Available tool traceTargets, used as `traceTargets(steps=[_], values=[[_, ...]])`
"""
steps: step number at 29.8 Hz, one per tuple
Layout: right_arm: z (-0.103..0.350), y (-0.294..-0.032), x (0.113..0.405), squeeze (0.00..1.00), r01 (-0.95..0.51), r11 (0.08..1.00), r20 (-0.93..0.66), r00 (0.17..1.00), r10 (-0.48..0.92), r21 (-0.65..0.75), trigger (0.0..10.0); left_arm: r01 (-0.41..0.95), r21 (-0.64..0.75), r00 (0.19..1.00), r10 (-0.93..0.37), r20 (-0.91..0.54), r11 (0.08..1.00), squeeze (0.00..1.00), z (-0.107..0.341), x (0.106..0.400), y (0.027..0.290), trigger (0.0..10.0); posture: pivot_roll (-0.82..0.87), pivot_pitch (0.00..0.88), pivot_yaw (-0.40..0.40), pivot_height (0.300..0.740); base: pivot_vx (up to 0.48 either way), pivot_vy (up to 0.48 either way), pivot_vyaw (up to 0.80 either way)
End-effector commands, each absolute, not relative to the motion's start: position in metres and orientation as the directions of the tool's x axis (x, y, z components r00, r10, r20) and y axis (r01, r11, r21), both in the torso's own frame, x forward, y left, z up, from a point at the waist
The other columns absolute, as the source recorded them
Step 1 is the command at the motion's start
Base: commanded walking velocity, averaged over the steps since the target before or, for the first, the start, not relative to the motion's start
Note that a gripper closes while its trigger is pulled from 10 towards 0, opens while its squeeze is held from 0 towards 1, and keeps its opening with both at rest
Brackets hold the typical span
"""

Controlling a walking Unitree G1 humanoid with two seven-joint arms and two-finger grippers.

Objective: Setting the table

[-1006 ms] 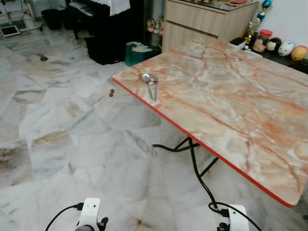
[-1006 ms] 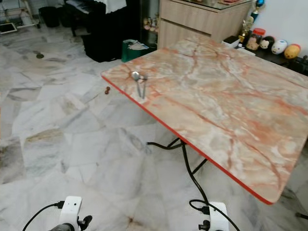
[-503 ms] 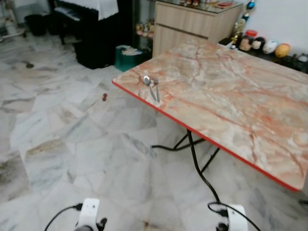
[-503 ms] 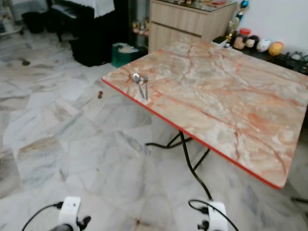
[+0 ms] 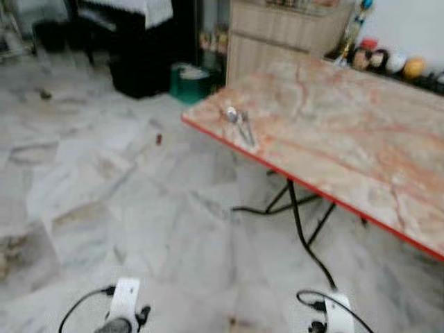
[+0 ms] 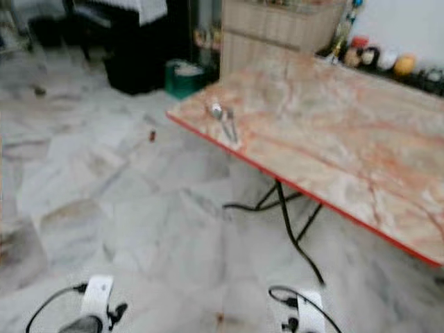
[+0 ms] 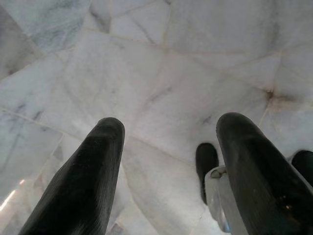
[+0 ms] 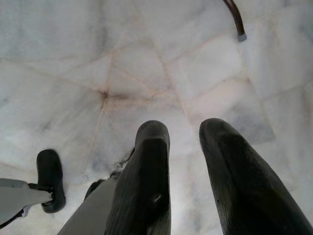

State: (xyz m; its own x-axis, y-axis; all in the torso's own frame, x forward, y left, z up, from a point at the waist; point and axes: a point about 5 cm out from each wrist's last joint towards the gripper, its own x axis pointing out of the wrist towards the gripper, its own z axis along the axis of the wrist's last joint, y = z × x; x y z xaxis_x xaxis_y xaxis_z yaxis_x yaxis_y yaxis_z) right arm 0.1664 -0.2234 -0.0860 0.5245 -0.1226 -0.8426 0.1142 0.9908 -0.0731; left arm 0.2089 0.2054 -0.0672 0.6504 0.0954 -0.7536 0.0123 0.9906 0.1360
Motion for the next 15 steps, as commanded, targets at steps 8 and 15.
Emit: traceTargets(steps=[8, 15], values=[[-0.0847, -0.2304, 0.1656, 0.00, 0.136, 0.987, -0.838, 0.526, -0.145, -0.086, 10.0, 0.024, 0.114, 0.651, 0.071, -0.756, 0.993, 0.00, -0.0679, 0.2104, 0.1963, 10.0, 0.09, 0.000, -0.030, 0.740, 0.000, 0.000, 0.00], [-0.0843, -0.2306, 0.1662, 0.00, 0.118, 0.989, -0.835, 0.531, -0.142, -0.093, 10.0, 0.021, 0.111, 0.641, 0.072, -0.764, 0.994, 0.00, -0.0703, 0.2063, 0.1966, 10.0, 0.09, 0.000, -0.030, 0.740, 0.000, 0.000, 0.16]])
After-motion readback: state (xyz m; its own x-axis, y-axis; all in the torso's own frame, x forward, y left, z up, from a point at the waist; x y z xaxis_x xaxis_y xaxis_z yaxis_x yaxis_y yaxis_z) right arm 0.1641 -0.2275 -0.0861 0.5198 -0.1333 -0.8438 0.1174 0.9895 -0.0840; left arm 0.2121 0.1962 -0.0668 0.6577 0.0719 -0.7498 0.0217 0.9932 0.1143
